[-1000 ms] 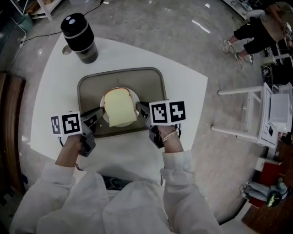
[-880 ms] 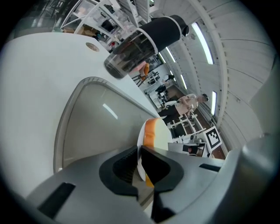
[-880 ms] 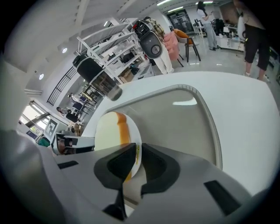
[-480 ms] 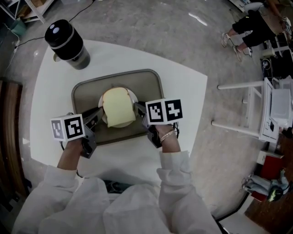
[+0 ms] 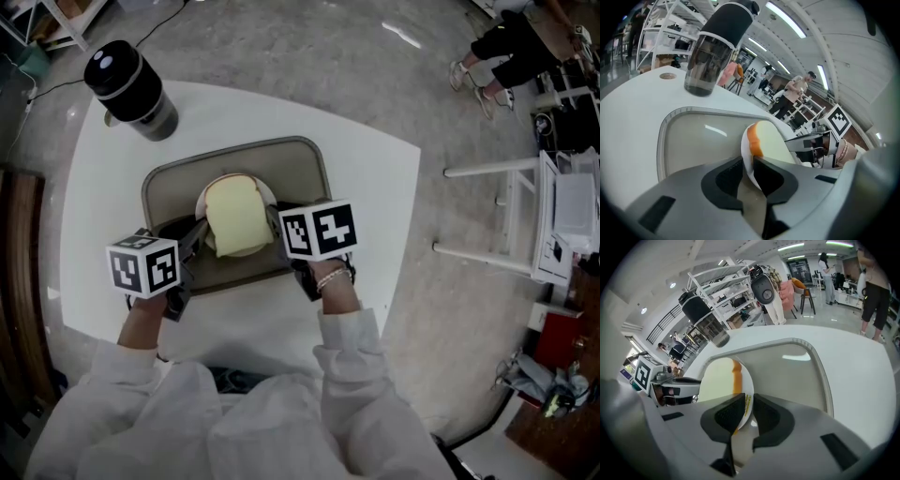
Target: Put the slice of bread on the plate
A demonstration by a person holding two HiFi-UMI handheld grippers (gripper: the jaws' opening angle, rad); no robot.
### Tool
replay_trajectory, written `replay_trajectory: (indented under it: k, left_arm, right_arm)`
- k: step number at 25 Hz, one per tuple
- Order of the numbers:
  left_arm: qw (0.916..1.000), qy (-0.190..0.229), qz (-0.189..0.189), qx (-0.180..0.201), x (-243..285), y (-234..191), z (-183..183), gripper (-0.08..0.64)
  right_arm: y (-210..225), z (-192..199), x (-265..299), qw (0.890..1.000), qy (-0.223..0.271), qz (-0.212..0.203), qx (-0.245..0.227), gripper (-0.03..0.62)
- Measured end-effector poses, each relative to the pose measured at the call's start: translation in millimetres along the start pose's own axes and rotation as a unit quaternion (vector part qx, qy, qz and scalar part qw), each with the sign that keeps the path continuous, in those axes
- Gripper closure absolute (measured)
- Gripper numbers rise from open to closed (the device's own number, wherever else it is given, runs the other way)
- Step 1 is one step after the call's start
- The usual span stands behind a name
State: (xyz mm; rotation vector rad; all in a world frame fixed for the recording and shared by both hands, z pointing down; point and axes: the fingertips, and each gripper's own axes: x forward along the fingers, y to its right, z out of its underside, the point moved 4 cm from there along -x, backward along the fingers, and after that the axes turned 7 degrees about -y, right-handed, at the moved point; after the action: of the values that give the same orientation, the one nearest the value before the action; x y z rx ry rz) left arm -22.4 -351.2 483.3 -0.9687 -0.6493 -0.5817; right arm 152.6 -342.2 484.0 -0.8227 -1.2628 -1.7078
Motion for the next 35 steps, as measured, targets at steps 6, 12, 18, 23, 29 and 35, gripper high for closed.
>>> replay_trajectory:
  k: [6,12,18,23,29,35]
  left_arm:
    - [0.9995,0.0,-0.015,0.029,-0.9,2.5,0.4,0.493]
    - [0.9988,0.004,-0.033,0.035,-3.8,4.4,0.7,0.492]
    - [0.9952,-0.01,-0.064,0.073,-4.2,5.5,2.6,0.484]
    - [0.988,-0.011,-0.097,0.12,-5.8,8.6,4.5,0.48]
    - [0.984,0.04,-0.107,0.137,-20.4,6.3,-7.8,0.482]
    - [0.9724,0.193,-0.024,0.129,-73.1,42.2,-24.1,0.534]
  right_arm:
    - [1.1,3.3,-0.9,1.0,0.022,0.018,0.0,0.541]
    - [1.1,2.8,-2.9,0.999,0.034,0.035,-0.006,0.541]
    - [-1.0,6.0,-4.0,0.999,0.027,0.037,-0.02,0.541]
    - [-2.8,7.8,-4.2,0.999,0.03,0.04,-0.02,0.541]
    - [2.5,5.9,-14.6,0.996,0.057,0.061,-0.019,0.541]
    - [-10.6,7.4,-66.6,0.986,0.155,0.053,-0.039,0.543]
